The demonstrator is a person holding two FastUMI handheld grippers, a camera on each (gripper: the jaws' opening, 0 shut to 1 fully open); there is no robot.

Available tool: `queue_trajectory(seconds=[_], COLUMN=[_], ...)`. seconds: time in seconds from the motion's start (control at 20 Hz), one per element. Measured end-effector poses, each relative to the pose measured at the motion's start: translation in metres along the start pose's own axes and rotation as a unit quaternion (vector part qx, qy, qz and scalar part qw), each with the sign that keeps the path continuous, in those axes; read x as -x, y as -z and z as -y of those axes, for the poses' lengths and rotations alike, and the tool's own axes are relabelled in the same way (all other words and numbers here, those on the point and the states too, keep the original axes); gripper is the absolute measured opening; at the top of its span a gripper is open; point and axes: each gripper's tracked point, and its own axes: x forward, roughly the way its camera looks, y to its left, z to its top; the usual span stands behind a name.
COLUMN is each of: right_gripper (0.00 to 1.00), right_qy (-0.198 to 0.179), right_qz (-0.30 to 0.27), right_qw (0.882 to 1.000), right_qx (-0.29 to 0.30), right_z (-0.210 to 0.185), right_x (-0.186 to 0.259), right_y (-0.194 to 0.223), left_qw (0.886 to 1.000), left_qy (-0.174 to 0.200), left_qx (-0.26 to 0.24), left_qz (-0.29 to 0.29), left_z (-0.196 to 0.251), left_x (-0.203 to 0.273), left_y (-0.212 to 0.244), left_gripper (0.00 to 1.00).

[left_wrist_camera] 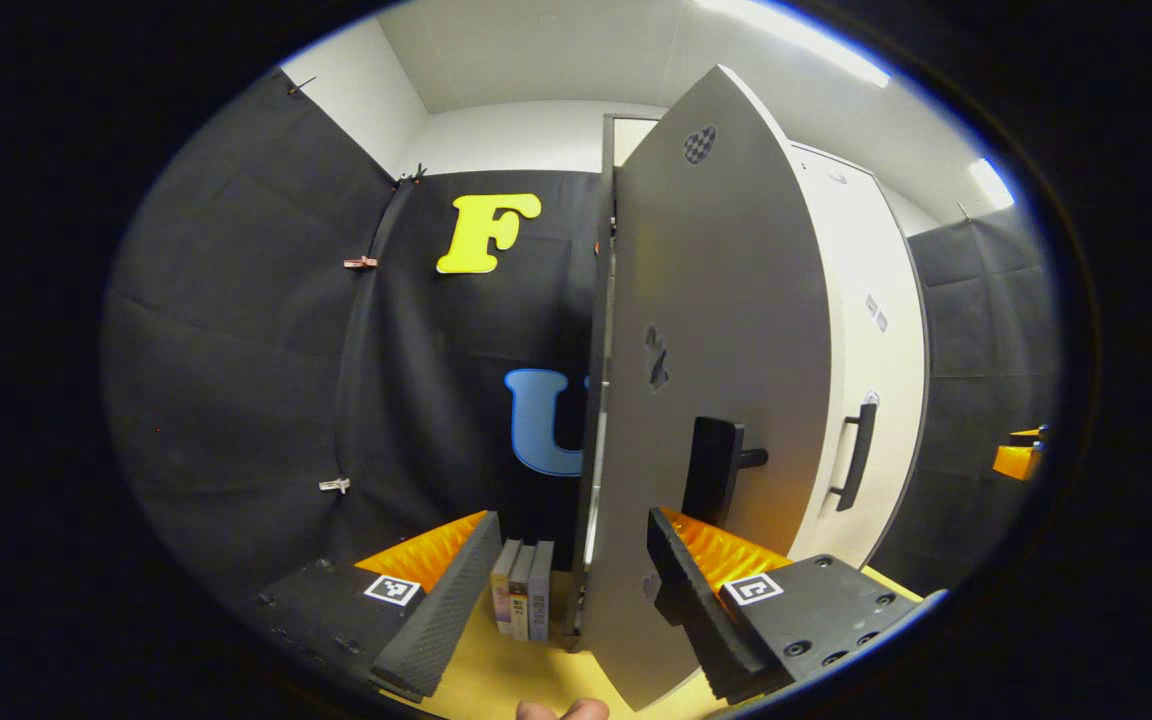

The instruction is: Grasp the bottle in the cabinet with the left hand and place it on the coaster, then close the right door with the right hand and the left door with the left hand.

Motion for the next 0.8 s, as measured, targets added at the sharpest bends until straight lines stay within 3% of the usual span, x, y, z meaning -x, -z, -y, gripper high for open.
queue_trajectory(seconds=[0.4, 0.8], right_gripper=[0.97, 0.97], right_qy=[0.0, -0.001], right_qz=[0.004, -0.004], right_qw=[1.0, 1.0], right_qx=[-0.02, -0.017], right_z=[0.022, 0.035], right_x=[-0.005, -0.015], right_y=[-0.001, 0.005], left_qw=[0.999, 0.998], left_qy=[0.041, 0.037], left_qx=[-0.014, -0.043], left_qz=[0.0, 0.003], left_z=[0.081, 0.115], left_x=[-0.034, -0.067], left_y=[0.003, 0.006], left_gripper=[0.92, 0.92])
